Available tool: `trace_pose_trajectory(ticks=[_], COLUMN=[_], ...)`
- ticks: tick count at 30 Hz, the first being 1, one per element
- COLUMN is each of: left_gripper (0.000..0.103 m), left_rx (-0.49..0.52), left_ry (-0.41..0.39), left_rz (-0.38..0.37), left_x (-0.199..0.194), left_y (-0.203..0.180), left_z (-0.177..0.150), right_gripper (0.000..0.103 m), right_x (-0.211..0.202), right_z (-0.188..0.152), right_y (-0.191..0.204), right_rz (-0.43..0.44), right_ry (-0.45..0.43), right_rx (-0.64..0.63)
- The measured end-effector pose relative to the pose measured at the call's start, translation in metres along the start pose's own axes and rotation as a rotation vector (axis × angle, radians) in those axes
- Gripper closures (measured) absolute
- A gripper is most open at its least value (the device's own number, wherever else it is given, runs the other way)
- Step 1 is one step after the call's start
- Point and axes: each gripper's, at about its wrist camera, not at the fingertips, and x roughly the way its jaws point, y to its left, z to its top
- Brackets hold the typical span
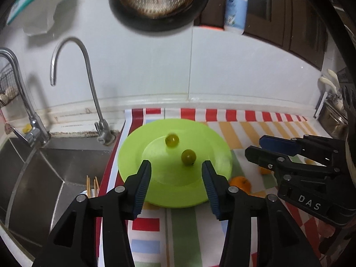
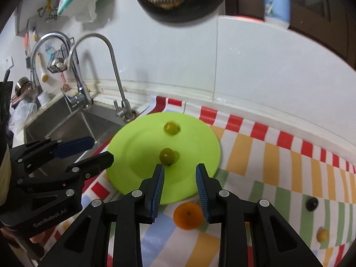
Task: Organize fruits
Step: 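Lift both tools off the plate and move them toward the oranges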
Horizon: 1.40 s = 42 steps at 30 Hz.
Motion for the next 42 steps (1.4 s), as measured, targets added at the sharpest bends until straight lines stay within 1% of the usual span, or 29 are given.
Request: trace_pose_trajectory(ticks=[6, 7, 8, 9, 11, 14, 16, 17, 20, 22, 24, 26, 29, 31, 33, 37, 42], left_gripper=[0.044, 0.038, 0.034, 0.033, 0.027, 0.022, 0.02, 0.019, 0.017, 0.015, 0.012, 0.011, 0.008, 0.008, 0.008, 0.008, 0.008], left_rx=[-0.015, -0.015, -0.015, -0.016, -0.016, -0.012, -0.003, 0.001, 0.006, 0.008, 0.017, 0.028, 0.032, 0.04, 0.053, 0.079, 0.116], left_ry=[-0.04, -0.043, -0.044, -0.051, -0.064, -0.085, -0.101, -0.11, -0.122, -0.132, -0.139, -0.142, -0.141, -0.138, -0.139, -0.145, -0.151], left_rz=[-0.004, -0.012, -0.02, -0.029, -0.035, -0.042, -0.036, -0.038, -0.044, -0.05, -0.051, -0.057, -0.069, -0.076, -0.084, -0.093, -0.122], left_x=[-0.029, -0.033, -0.037, -0.043, -0.052, -0.063, -0.07, -0.074, -0.083, -0.089, -0.093, -0.096, -0.097, -0.098, -0.097, -0.096, -0.092], left_y=[-0.012, -0.014, -0.017, -0.019, -0.024, -0.031, -0.037, -0.04, -0.049, -0.054, -0.059, -0.065, -0.071, -0.077, -0.083, -0.094, -0.11], left_z=[-0.005, -0.006, -0.007, -0.008, -0.01, -0.012, -0.014, -0.016, -0.021, -0.025, -0.029, -0.033, -0.037, -0.039, -0.041, -0.043, -0.047], right_gripper=[0.072, 0.069, 0.061, 0.058, 0.057, 0.057, 0.051, 0.049, 0.048, 0.046, 0.04, 0.039, 0.031, 0.031, 0.028, 0.028, 0.028], right_x=[-0.042, -0.048, -0.055, -0.063, -0.075, -0.093, -0.105, -0.11, -0.124, -0.132, -0.14, -0.148, -0.157, -0.162, -0.164, -0.17, -0.177], right_z=[-0.011, -0.013, -0.015, -0.019, -0.023, -0.032, -0.038, -0.041, -0.05, -0.057, -0.063, -0.07, -0.079, -0.085, -0.09, -0.101, -0.114], right_y=[-0.003, -0.004, -0.004, -0.004, -0.003, -0.004, -0.006, -0.007, -0.011, -0.013, -0.016, -0.017, -0.018, -0.019, -0.02, -0.027, -0.04], right_rz=[-0.045, -0.054, -0.063, -0.073, -0.09, -0.12, -0.136, -0.145, -0.178, -0.199, -0.22, -0.245, -0.268, -0.291, -0.303, -0.326, -0.358], right_ry=[-0.067, -0.078, -0.092, -0.106, -0.125, -0.144, -0.157, -0.163, -0.172, -0.177, -0.183, -0.194, -0.2, -0.198, -0.191, -0.178, -0.166], right_rx=[0.017, 0.022, 0.027, 0.031, 0.034, 0.042, 0.057, 0.063, 0.078, 0.091, 0.1, 0.106, 0.106, 0.105, 0.109, 0.134, 0.166])
